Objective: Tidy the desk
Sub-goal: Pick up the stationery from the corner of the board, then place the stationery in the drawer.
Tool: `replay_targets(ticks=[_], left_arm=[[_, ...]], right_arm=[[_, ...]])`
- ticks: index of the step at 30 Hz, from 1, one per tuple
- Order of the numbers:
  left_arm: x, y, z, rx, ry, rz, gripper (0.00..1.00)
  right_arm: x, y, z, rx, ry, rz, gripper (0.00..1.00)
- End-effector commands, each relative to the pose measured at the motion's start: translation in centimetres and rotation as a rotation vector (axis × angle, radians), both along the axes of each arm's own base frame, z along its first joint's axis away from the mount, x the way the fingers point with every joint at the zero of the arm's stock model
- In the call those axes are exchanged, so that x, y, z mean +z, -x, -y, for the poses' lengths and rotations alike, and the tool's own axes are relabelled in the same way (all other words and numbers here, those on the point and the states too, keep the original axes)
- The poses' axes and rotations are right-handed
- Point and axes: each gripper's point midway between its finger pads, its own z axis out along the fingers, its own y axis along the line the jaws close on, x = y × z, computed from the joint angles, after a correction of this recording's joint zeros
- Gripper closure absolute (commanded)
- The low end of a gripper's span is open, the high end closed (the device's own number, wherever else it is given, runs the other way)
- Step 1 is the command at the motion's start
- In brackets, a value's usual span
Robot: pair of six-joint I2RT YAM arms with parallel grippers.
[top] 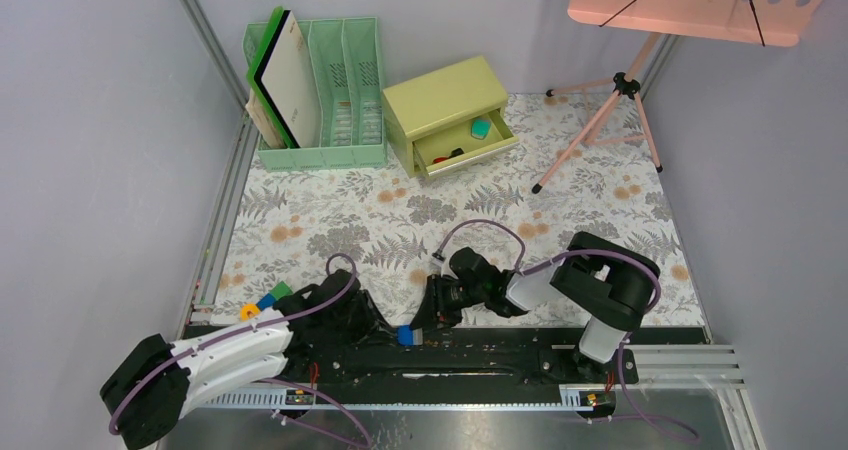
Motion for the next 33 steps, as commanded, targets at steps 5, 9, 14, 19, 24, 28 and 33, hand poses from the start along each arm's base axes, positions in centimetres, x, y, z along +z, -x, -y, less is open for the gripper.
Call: replay_targets(ticks=[5, 9, 14, 19, 24, 28, 33], left_arm=[[0.7, -0.9, 0.2, 0.011, 0.009, 0.061, 0.54], [2.1, -1.8, -0.2, -0.001, -0.032, 0.122, 0.45], [5.1, -3.2, -0.4, -0.054, -0.072, 0.246, 0.39], [7.6, -4.3, 0.1, -0.08, -0.052, 0.343, 0.32], [9.6, -5.1, 0.9, -0.097, 0.01, 0.431, 0.3], [10.7, -4.8, 1.6, -0.108, 0.1, 0.487, 0.27], [12.2, -5.0, 1.4, -0.069, 0.176, 0.573, 0.15]], right_arm=[[1.3, -0.3, 0.2, 0.017, -0.009, 0.084, 0.88], [2.2, -0.6, 0.2, 0.019, -0.017, 0.113, 0.98], [3.8, -1.2, 0.2, 0.007, -0.027, 0.147, 1.0], [6.2, -3.2, 0.8, -0.043, -0.067, 0.158, 1.0], [8.9, -7.0, 2.9, -0.124, -0.081, 0.209, 1.0], [10.3, -9.8, 5.1, -0.183, -0.049, 0.267, 1.0], [12.0, -13.9, 7.5, -0.271, -0.049, 0.308, 1.0]])
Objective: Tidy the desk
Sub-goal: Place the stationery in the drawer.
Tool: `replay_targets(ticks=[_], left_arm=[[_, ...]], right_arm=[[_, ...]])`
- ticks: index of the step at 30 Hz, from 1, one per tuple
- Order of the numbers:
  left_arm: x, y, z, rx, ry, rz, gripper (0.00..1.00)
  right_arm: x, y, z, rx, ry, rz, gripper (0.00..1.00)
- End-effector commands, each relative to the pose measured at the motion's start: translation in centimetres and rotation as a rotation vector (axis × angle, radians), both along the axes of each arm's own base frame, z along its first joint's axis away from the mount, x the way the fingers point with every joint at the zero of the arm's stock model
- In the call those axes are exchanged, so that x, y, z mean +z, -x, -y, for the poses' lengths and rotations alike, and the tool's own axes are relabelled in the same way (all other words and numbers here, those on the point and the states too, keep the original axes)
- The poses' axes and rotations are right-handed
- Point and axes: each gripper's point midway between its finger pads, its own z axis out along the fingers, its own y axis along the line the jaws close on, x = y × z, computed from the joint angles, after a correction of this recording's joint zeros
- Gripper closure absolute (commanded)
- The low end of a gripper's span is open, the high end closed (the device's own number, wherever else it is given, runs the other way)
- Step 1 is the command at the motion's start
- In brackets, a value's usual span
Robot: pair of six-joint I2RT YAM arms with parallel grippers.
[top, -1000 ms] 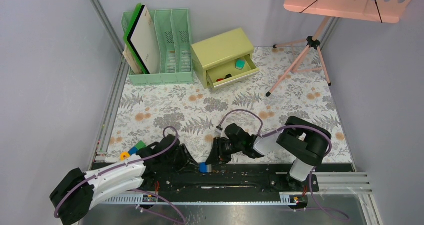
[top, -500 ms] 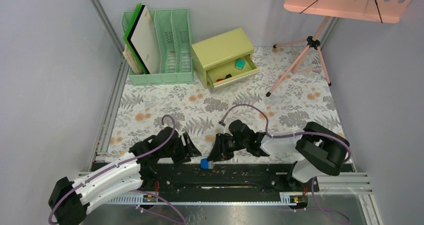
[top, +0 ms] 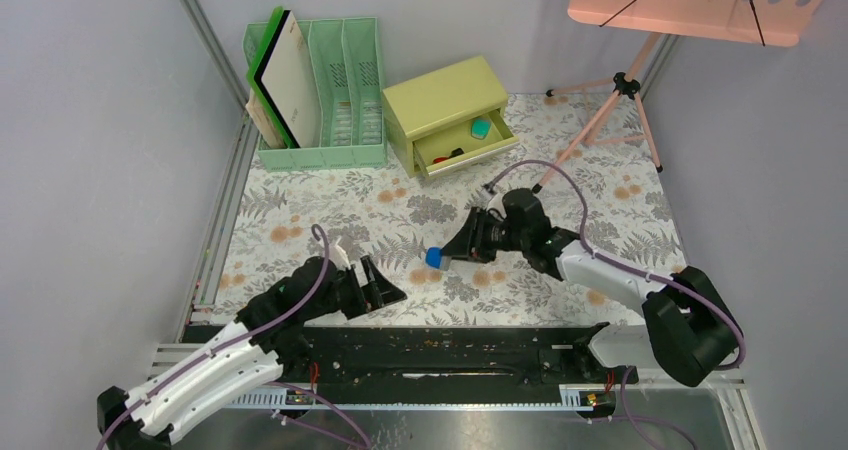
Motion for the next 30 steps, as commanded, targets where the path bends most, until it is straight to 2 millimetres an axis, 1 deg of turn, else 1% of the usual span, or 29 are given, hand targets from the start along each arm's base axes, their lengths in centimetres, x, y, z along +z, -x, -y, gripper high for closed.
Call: replay_targets(ticks=[1, 5, 9, 12, 14, 19, 23, 29, 30], left_arm=[[2.4, -0.7, 0.4, 0.006, 0.103, 0.12, 0.13], [2.8, -0.7, 0.2, 0.016, 0.132, 0.149, 0.08], [2.2, -0.4, 0.2, 0.005, 0.12, 0.134, 0.07], [1.7, -0.3, 0.3, -0.006, 0.103, 0.12, 0.07], [1.5, -0.3, 0.3, -0.011, 0.094, 0.117, 0.07], [1.6, -0.4, 0.6, -0.027, 0.092, 0.117, 0.06], [1.5, -0.4, 0.7, -0.034, 0.087, 0.117, 0.06], [1.3, -0.3, 0.6, -0.039, 0.073, 0.116, 0.06], [1.4, -0.3, 0.6, -0.039, 0.074, 0.116, 0.06]], right_arm=[[2.4, -3.2, 1.7, -0.031, -0.008, 0.056, 1.0], [5.3, -7.2, 2.4, -0.089, -0.049, 0.097, 1.0], [8.0, -11.4, 2.9, -0.149, -0.067, 0.115, 1.0], [9.1, -14.4, 3.3, -0.203, -0.039, 0.123, 1.0], [9.9, -16.4, 3.1, -0.227, -0.039, 0.13, 1.0], [10.5, -20.6, 2.4, -0.257, -0.02, 0.105, 1.0], [10.1, -23.1, 2.2, -0.288, -0.016, 0.082, 1.0], [8.6, -25.3, 2.8, -0.346, 0.009, 0.059, 1.0], [8.3, -25.6, 2.8, -0.348, 0.013, 0.053, 0.98]])
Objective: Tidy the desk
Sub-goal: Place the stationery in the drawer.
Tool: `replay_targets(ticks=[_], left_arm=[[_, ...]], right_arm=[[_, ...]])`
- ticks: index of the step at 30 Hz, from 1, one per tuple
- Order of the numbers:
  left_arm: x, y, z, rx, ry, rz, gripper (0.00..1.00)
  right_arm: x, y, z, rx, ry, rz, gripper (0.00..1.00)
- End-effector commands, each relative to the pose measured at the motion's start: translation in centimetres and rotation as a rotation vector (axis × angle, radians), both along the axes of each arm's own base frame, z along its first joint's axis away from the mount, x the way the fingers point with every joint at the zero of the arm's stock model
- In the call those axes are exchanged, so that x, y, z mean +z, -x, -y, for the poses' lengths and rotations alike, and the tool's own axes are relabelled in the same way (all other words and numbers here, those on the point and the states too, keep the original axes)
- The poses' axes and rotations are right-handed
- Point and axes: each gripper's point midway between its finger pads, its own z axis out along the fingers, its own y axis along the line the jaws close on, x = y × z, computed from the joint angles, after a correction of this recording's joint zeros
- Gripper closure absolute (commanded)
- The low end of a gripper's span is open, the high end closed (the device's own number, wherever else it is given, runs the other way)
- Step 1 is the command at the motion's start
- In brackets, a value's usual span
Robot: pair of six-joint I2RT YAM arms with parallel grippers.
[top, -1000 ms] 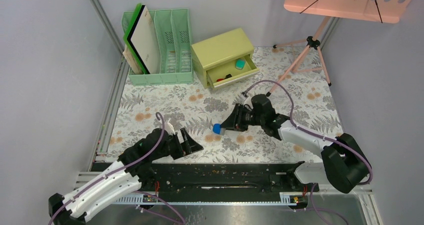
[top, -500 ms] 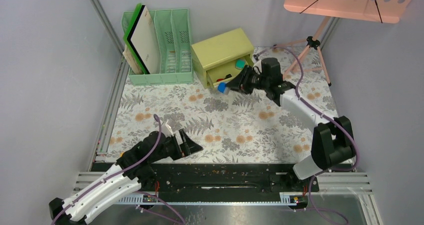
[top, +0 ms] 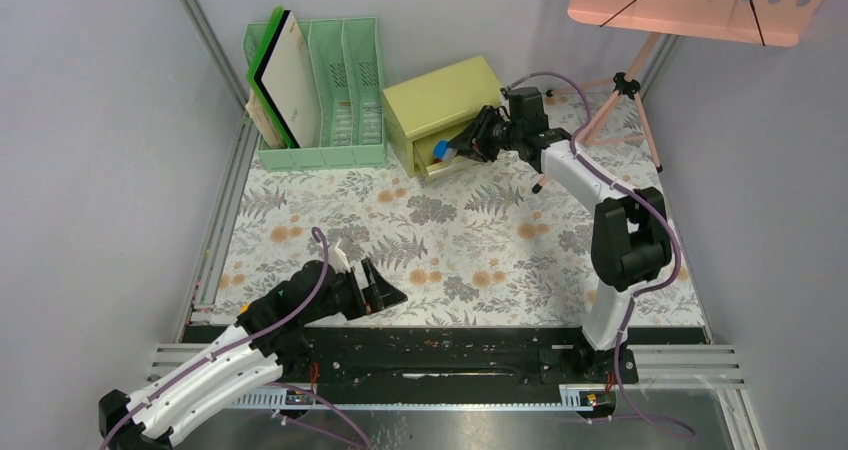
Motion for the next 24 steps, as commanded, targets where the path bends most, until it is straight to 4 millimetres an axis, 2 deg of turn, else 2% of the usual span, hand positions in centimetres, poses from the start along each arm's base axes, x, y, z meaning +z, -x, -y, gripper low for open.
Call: replay_targets(ticks=[1, 4, 8, 13, 15, 18, 24], left_arm=[[1.3, -0.3, 0.6, -0.022, 0.032, 0.05, 0.06], [1.0, -0.3, 0.1, -0.007, 0.01, 0.044, 0.06], [1.1, -0.3, -0.4, 0.01, 0.0, 0.056, 0.06], [1.0, -0.3, -0.6, 0.022, 0.008, 0.053, 0.06], [0.9, -0.3, -0.7, 0.024, 0.005, 0.05, 0.06], [1.0, -0.3, -0.7, 0.026, 0.002, 0.056, 0.07], [1.3, -0.6, -1.4, 0.031, -0.056, 0.078, 0.06]], right_arm=[[0.5, -2.2, 0.5, -0.05, 0.007, 0.012, 0.96], [-0.2, -2.9, 0.7, -0.063, 0.02, 0.006, 0.88], [-0.5, -3.7, 1.2, -0.08, 0.04, 0.023, 0.65], [0.4, -3.4, 1.8, -0.081, 0.052, 0.058, 0.3], [1.0, -3.1, 2.1, -0.086, 0.064, 0.081, 0.21], [1.4, -2.5, 2.5, -0.087, 0.075, 0.1, 0.14], [1.9, -1.0, 2.6, -0.063, 0.061, 0.111, 0.16]])
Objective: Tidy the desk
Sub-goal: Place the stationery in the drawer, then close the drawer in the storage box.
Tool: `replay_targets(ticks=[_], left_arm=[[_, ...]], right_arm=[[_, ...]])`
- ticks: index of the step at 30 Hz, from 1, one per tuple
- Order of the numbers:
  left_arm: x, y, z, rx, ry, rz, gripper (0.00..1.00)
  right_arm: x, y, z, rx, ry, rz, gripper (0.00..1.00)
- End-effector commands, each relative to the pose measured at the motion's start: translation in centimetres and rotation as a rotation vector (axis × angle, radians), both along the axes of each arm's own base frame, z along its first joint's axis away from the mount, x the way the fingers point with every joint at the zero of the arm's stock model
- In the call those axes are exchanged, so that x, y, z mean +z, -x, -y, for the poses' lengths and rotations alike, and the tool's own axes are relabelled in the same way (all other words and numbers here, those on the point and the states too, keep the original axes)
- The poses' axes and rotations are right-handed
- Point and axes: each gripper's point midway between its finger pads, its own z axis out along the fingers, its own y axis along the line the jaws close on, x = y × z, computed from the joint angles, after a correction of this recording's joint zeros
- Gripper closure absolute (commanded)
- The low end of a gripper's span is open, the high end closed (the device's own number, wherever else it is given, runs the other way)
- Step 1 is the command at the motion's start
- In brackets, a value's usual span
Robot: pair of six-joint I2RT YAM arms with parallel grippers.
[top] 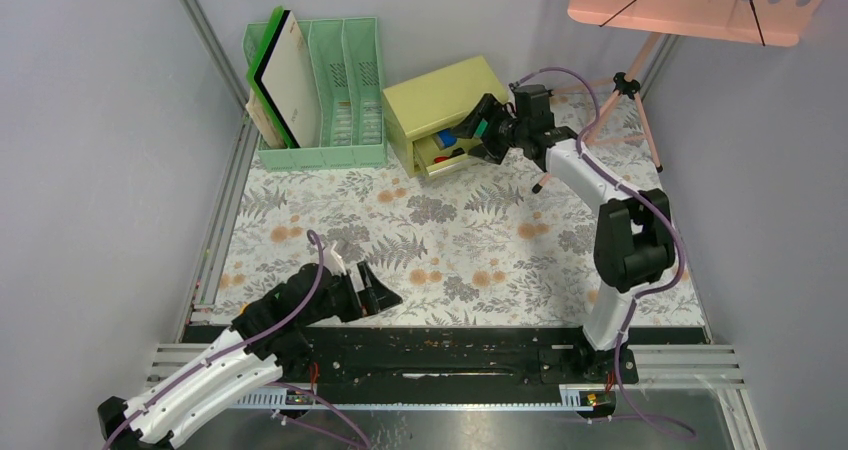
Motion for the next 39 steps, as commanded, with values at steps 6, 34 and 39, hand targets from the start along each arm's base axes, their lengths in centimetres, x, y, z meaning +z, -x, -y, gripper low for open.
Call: replay_targets(ticks=[6, 34, 39], left_arm=[[1.9, -1.7, -1.4, 0.035, -0.125, 0.095, 0.07], [4.9, -4.4, -1.0, 0.016, -0.246, 0.195, 0.06], [4.2, -4.1, -0.9, 0.018, -0.232, 0.173, 0.06]], right_arm=[[1.6, 3.6, 0.8, 0.026, -0.041, 0.05, 0.2], [-7.0, 1.6, 3.1, -0.048, 0.077, -0.065, 0.73], [-6.8, 0.0, 3.1, -0.074, 0.1, -0.077, 0.74]])
